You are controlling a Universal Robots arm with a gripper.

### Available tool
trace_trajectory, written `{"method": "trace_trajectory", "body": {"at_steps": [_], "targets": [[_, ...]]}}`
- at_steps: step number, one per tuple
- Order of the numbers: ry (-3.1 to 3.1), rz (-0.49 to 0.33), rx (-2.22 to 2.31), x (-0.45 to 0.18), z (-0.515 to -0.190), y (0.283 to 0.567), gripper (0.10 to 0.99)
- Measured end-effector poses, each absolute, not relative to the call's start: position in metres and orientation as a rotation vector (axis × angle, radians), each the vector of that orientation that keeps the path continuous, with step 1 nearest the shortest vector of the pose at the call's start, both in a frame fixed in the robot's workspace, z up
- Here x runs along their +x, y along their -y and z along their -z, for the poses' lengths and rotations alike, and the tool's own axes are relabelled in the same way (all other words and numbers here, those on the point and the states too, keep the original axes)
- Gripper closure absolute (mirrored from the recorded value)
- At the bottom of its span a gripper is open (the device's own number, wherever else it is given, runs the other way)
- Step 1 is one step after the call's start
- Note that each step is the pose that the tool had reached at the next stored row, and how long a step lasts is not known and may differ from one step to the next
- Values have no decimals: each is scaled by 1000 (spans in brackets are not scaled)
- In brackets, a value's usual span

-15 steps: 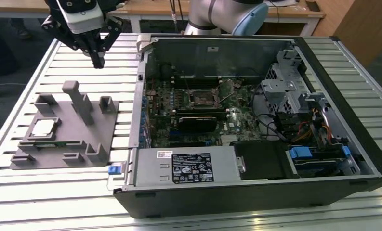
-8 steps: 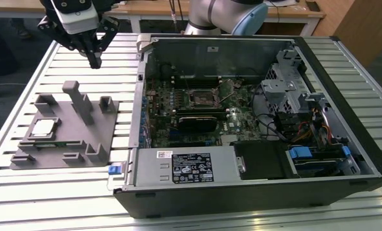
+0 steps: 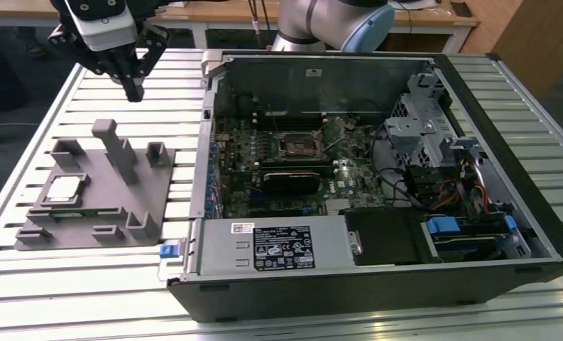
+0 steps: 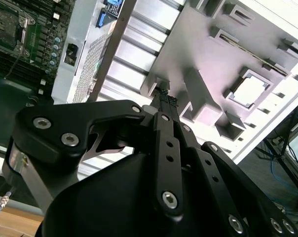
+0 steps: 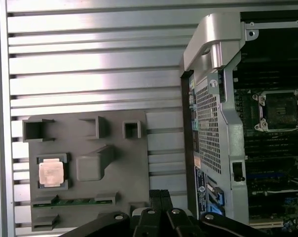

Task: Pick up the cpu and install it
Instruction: 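Reach for the cpu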

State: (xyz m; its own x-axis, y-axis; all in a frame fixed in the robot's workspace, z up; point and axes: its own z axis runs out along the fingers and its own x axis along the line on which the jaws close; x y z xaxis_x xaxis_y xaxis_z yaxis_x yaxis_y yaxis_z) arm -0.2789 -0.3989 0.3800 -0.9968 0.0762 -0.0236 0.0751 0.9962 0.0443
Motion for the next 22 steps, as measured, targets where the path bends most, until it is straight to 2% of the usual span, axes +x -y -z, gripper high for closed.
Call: {"method": "trace_trajectory", "body": {"at_steps": [22], "targets": [[-3114, -68, 118, -301, -378, 399, 980]]}}
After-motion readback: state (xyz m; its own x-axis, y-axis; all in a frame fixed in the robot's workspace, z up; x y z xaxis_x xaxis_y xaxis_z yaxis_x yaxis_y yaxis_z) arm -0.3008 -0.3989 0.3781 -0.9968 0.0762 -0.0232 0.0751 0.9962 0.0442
